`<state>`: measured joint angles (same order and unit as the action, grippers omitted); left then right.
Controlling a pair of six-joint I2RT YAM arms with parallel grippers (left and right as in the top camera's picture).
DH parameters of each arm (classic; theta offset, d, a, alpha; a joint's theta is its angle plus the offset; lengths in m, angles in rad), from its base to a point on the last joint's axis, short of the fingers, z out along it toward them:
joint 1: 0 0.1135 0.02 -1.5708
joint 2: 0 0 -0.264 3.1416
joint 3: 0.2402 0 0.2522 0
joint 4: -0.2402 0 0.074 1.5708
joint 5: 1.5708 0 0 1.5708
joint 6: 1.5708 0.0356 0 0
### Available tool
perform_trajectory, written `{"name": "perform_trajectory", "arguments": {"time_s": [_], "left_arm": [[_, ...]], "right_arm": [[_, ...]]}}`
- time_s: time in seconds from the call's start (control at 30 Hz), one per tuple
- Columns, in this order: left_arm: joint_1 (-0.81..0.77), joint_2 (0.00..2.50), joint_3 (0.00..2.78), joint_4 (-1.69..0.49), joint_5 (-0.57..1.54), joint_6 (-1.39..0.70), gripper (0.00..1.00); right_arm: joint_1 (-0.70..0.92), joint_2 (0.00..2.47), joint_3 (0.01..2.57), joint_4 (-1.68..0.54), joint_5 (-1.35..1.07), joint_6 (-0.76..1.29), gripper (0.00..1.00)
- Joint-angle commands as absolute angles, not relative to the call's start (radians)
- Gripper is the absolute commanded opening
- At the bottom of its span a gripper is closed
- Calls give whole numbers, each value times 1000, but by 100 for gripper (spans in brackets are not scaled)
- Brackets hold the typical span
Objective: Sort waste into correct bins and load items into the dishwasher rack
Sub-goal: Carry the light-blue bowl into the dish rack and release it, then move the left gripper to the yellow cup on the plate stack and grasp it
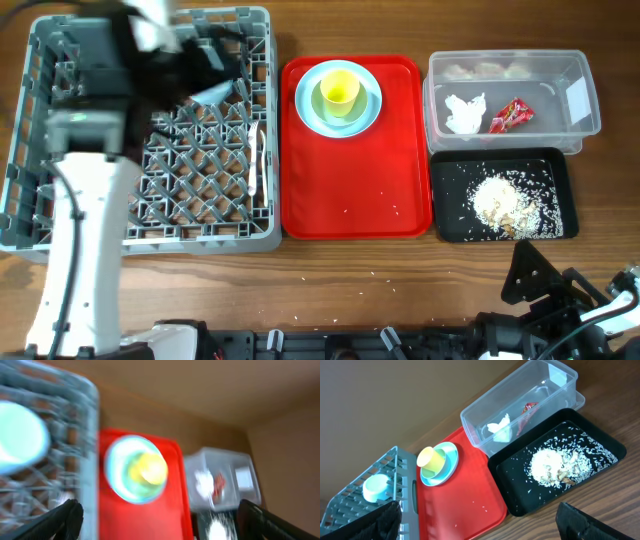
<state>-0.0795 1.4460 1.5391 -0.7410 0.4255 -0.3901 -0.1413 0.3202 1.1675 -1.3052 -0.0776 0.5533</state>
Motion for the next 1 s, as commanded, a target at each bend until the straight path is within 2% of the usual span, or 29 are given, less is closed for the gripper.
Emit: {"name": "perform_trajectory", "arguments": {"time_s": [0.0,0.03,0.07,0.1,0.17,0.3,0.37,0.43,0.57,0.97], "left_arm": [[-292,1543,1522,-746,207,-355,94],[-350,1590,1522,-746,43,-356,38],[-385,1631,1522,-746,-88,-371,16],[-410,1679,1522,-744,-176,-379,17],[-421,1773,1522,-738,-260,-378,34],[-375,1916,1522,-730,-285,-380,36],[-331,1938,1522,-718,-218,-397,39],[-321,1953,1522,-725,-170,-396,34],[-335,1976,1514,-802,-169,-344,17],[-339,1963,1514,-874,-169,-345,15]], "right_arm": [[-146,310,1170,-1303,-79,561,100],[-146,310,1170,-1303,-79,561,100],[-146,310,1170,-1303,-79,561,100],[-146,310,1170,-1303,-79,561,100],[-146,310,1170,-1303,-78,561,100],[-146,310,1170,-1304,-78,561,100],[-146,310,1170,-1303,-78,561,100],[-146,310,1170,-1303,-78,561,100],[-146,310,1170,-1303,-79,561,100],[-146,310,1170,-1303,-78,561,100]]}}
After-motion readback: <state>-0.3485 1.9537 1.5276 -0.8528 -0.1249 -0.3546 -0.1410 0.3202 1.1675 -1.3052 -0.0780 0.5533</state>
